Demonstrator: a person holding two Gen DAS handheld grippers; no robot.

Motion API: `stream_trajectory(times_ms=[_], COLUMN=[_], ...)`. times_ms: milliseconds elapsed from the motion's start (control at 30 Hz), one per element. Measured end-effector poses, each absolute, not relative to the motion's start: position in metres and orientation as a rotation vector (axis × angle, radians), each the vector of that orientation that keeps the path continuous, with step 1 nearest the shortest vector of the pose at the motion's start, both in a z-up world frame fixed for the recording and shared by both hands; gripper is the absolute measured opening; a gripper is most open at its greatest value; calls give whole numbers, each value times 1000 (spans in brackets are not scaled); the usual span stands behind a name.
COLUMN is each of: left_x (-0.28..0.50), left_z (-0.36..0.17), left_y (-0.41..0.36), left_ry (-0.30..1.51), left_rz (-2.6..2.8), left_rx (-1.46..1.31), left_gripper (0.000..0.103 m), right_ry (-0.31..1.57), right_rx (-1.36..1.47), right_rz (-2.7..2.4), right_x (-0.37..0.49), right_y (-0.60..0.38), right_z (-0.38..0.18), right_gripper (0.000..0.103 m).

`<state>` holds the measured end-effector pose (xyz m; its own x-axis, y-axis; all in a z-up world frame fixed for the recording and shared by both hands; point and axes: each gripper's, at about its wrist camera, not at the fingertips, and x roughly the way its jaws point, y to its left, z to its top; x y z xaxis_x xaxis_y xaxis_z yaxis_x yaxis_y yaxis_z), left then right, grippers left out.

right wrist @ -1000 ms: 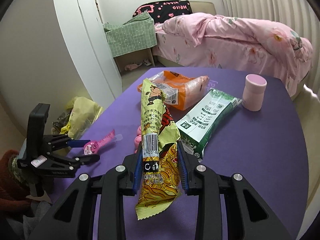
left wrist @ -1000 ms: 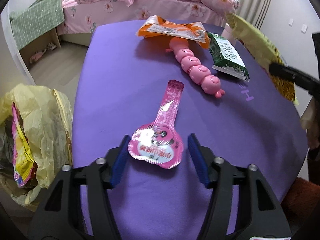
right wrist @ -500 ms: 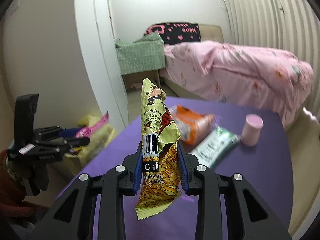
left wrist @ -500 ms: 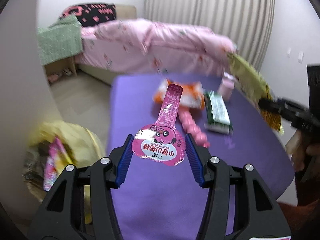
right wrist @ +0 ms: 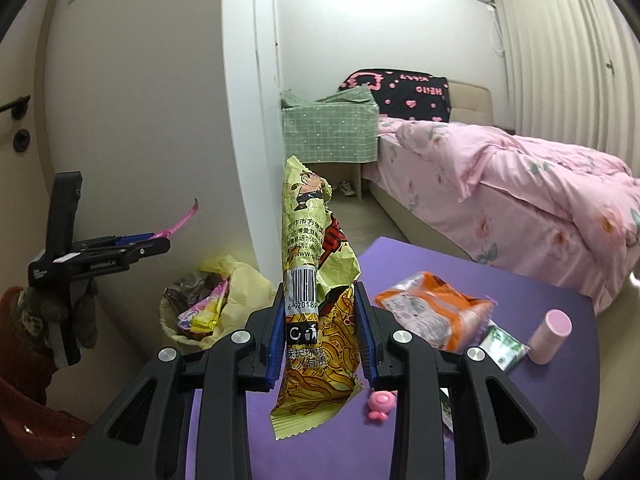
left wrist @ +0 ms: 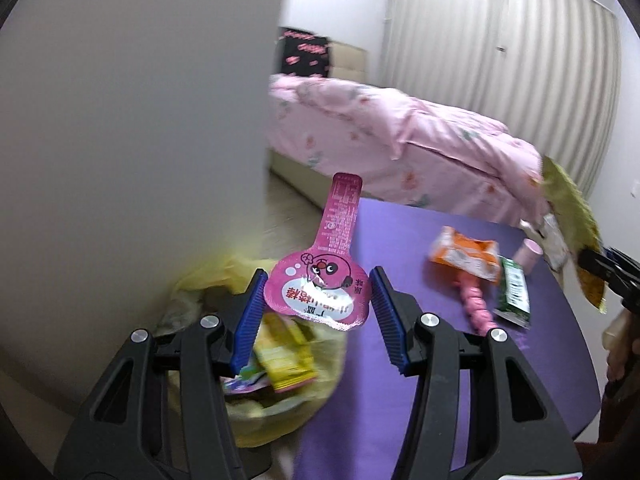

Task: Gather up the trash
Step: 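Drop the lollipop wrapper in the bag with the left tool while the right tool carries the yellow packet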

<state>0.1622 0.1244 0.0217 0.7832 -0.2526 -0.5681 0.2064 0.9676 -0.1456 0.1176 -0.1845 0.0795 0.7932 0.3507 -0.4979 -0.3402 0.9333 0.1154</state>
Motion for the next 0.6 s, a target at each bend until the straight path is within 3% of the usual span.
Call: stream_trajectory(times_ms=[600], left_x=[208], left_z=[-62], left_y=[185], left_ry=[792], left_rz=[-137], left_rx=[-228], left_gripper=[49], right_ry=[659], right_rx=[4], right_rz=[380], right_x=[151], right_y=[-163], right_z=[47], right_gripper=[30])
